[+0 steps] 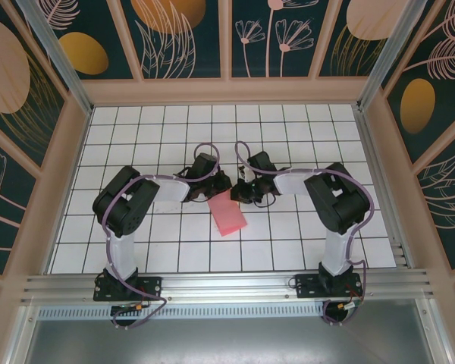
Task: Fold a paper plane with a square sheet of paper (pick it up from the middle)
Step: First fold in half a square sheet of paper at the center of the table.
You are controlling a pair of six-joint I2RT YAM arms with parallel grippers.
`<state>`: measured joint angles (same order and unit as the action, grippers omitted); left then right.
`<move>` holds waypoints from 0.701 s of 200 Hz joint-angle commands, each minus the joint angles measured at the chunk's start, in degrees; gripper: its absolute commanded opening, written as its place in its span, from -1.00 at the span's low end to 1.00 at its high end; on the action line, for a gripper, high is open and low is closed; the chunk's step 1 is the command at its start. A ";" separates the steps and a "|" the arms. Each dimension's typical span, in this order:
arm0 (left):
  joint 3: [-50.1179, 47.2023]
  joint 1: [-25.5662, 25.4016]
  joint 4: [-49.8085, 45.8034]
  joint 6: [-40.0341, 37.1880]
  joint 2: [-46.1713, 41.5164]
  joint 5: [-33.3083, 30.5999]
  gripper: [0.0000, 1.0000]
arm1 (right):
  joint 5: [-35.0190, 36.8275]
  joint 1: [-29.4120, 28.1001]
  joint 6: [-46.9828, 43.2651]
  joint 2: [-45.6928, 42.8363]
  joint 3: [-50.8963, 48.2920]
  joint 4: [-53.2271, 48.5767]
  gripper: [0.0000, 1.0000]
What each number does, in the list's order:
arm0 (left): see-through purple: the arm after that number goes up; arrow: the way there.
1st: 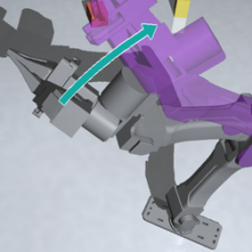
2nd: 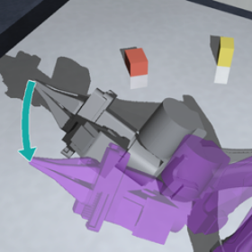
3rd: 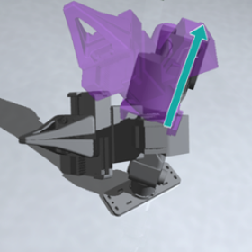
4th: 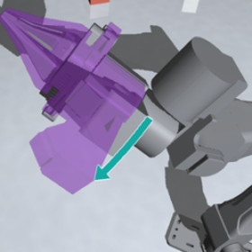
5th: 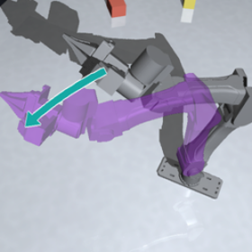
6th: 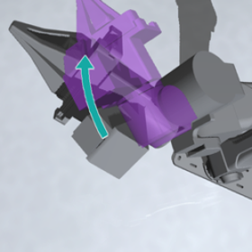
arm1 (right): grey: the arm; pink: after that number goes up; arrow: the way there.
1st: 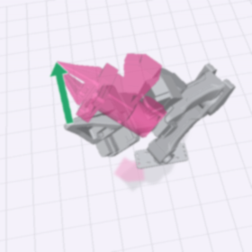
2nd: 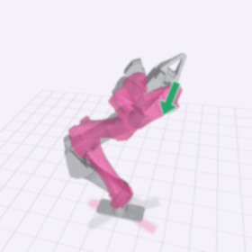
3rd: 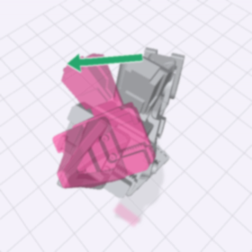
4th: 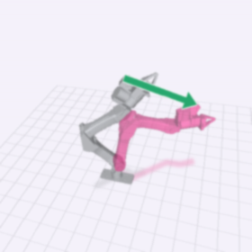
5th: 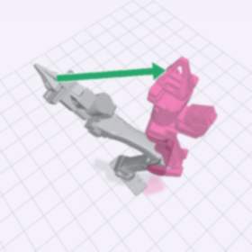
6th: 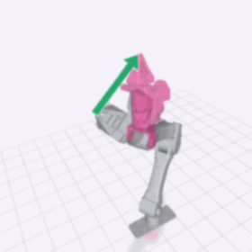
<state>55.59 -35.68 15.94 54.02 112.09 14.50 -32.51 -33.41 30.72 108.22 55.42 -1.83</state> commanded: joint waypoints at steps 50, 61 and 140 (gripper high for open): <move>-2.67 -0.26 -3.73 -0.98 2.69 -2.64 -0.77 | 0.76 -0.34 -2.46 -5.87 -7.82 -8.81 -0.76; -2.69 -0.21 -3.79 -0.85 2.86 -2.70 -0.77 | 0.84 -0.63 -2.07 -6.57 -9.27 -9.16 -0.76; -3.10 -0.26 -3.16 -0.93 3.22 -2.64 -0.78 | 1.75 -1.66 -0.54 -15.07 -11.69 -9.08 -0.74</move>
<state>54.89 -35.68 17.28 54.04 112.07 14.41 -31.07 -34.52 29.21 95.68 43.07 -8.14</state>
